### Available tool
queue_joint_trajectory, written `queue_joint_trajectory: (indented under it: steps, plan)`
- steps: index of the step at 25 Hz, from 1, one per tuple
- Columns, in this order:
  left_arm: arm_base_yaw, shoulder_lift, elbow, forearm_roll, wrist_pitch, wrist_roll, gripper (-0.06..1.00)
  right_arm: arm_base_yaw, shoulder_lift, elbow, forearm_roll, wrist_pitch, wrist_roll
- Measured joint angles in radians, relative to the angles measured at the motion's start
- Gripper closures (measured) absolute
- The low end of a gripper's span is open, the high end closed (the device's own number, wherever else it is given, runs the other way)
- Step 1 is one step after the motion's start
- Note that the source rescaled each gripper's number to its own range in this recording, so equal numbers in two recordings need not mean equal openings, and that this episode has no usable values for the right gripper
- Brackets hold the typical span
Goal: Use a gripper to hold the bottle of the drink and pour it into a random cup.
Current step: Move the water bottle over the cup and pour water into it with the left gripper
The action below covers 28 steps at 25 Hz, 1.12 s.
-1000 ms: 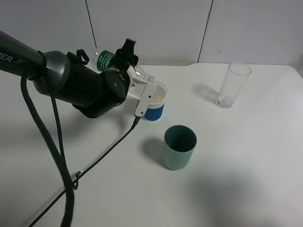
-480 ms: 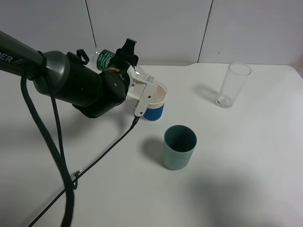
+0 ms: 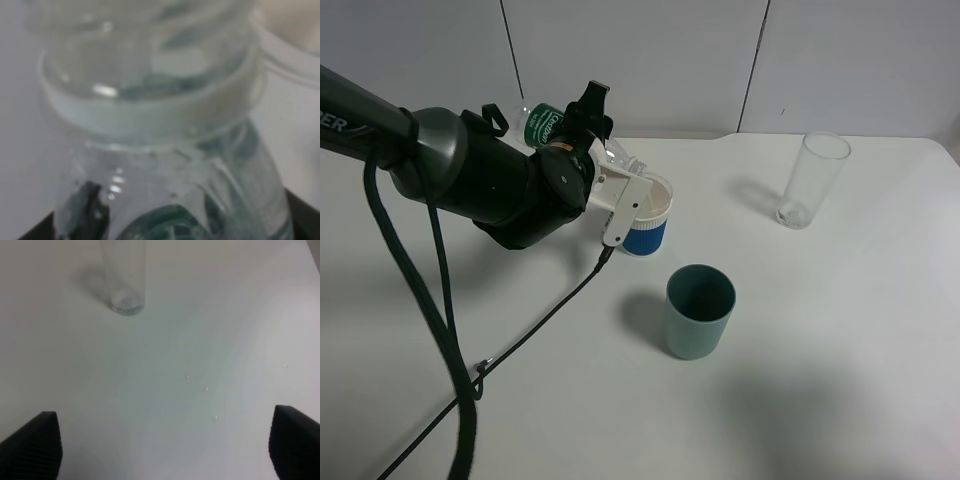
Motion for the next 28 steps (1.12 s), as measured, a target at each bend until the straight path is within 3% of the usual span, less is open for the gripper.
queue_joint_trajectory:
  steps: [28]
  plan:
    - [0.000, 0.000, 0.000, 0.001, -0.006, 0.034, 0.93, 0.000, 0.000, 0.000, 0.000, 0.000, 0.000]
